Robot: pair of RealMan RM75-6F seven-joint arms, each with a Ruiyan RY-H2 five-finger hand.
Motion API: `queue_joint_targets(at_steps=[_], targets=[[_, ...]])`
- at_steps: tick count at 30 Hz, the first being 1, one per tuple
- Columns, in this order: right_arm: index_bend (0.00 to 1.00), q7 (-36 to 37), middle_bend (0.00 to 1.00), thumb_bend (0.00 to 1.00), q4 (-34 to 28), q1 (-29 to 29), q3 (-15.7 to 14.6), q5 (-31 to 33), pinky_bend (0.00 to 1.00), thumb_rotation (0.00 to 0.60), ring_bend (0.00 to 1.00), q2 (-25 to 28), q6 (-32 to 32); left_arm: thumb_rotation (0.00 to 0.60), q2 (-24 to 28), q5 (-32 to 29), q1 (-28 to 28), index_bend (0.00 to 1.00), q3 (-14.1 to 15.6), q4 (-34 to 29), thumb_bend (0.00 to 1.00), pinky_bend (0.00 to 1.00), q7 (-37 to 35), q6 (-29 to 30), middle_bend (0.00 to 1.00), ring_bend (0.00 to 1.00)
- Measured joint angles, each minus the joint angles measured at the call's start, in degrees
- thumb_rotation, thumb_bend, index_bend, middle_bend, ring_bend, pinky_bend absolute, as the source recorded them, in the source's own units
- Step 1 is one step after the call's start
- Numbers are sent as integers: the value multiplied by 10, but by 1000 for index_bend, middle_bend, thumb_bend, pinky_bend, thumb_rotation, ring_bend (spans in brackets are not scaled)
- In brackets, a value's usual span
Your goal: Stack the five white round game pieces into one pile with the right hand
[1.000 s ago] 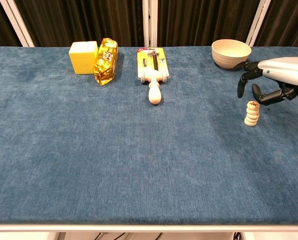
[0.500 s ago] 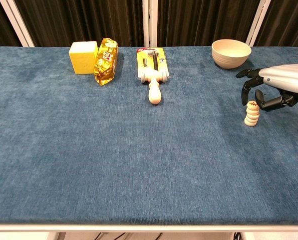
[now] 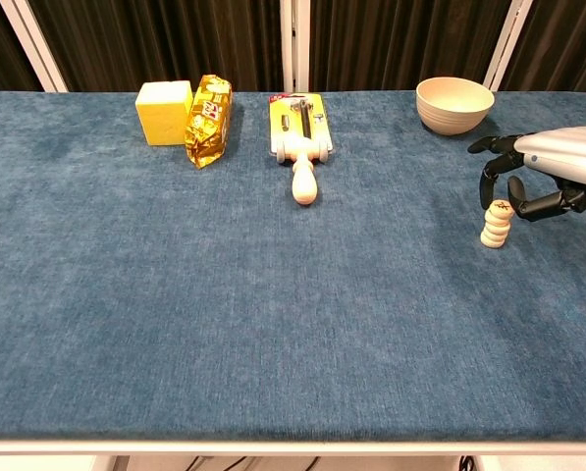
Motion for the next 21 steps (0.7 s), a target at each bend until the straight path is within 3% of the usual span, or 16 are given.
queue_joint_targets(at_steps=[21], targets=[[413, -19, 0, 854, -1, -1, -4, 9, 0, 355, 0, -5, 6, 600, 1, 0, 0, 77, 0, 0, 137, 0, 0, 0, 0, 0]])
